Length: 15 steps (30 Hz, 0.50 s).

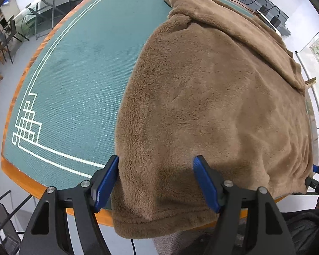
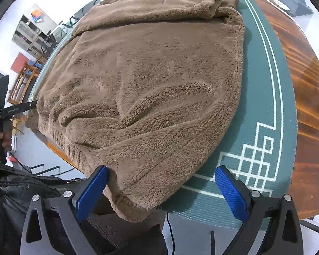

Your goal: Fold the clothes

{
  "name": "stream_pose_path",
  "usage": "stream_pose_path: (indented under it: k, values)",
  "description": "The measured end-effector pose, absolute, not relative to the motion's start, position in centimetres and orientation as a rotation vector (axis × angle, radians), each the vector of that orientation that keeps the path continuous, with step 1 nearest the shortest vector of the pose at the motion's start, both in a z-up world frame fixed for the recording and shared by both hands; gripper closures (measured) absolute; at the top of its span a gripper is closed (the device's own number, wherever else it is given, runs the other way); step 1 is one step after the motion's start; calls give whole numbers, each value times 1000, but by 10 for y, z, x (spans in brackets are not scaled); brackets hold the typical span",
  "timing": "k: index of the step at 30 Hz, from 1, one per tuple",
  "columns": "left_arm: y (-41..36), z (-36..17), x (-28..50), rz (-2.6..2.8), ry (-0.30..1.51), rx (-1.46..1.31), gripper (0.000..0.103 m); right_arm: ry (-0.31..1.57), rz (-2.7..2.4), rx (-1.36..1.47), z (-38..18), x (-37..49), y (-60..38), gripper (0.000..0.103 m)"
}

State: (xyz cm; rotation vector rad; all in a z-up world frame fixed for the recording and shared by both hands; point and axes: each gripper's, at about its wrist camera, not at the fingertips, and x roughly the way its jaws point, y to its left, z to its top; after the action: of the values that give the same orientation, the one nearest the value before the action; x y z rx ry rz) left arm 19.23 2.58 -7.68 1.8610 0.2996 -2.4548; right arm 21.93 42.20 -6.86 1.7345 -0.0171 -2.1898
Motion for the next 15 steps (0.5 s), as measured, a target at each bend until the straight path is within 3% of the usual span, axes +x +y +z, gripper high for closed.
stream_pose_path:
  k: [2,4,7,9,11,14,15]
  values:
    - [27,-76,193,-2459,291,1868,28,-8,-2193,1734,-69,218,419,5]
    - [28,-73,194,-2469,290,1872,44,1,-2196,1733,-69,217,415,10]
    - [27,-70,195,-2472,299,1888,62,-4,-2197,1728,-66,216,417,25]
    - [24,-69,196,-2472,336,1900,69,-30,-2181,1722,-65,215,416,43]
    - [22,-68,197,-2475,368,1907,71,-56,-2159,1715,-65,214,415,49]
    - [21,-69,199,-2473,385,1914,70,-80,-2153,1710,-66,213,415,49]
    - [21,-69,199,-2472,387,1919,65,-99,-2149,1709,-66,212,416,49]
